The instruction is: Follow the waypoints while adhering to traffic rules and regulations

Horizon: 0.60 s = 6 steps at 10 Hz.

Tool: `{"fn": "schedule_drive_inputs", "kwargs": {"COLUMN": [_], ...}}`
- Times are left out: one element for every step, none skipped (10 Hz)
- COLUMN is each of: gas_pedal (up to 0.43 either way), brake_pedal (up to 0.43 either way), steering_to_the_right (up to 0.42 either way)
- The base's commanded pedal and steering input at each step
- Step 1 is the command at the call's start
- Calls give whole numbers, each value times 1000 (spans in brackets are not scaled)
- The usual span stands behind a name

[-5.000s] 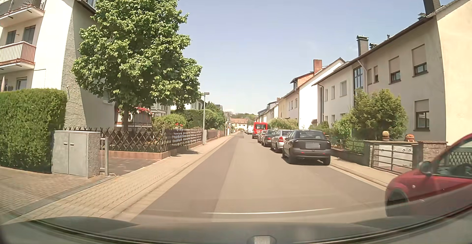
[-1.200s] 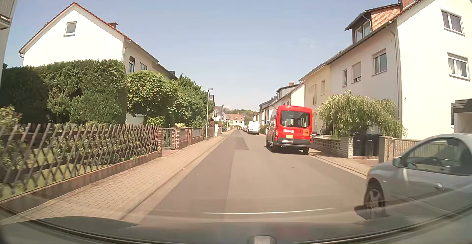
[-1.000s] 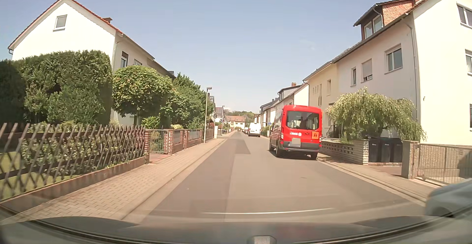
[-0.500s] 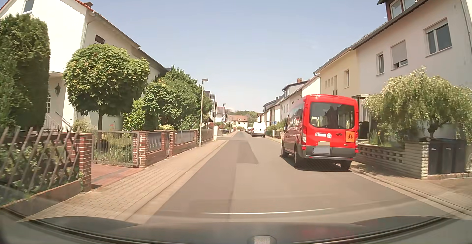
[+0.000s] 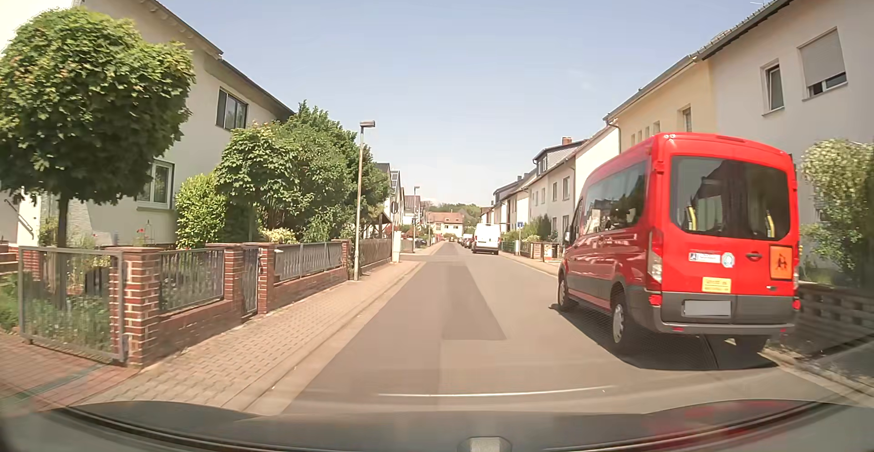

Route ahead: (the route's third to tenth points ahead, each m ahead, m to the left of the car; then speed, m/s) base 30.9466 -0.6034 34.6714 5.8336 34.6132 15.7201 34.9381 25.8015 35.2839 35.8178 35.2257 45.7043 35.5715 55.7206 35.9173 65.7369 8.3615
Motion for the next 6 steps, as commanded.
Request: {"fn": "schedule_drive_inputs", "kwargs": {"gas_pedal": [0,0,0,0,0,0], "brake_pedal": [0,0,0,0,6,12], "steering_to_the_right": [-1,4,9,15,23,32]}}
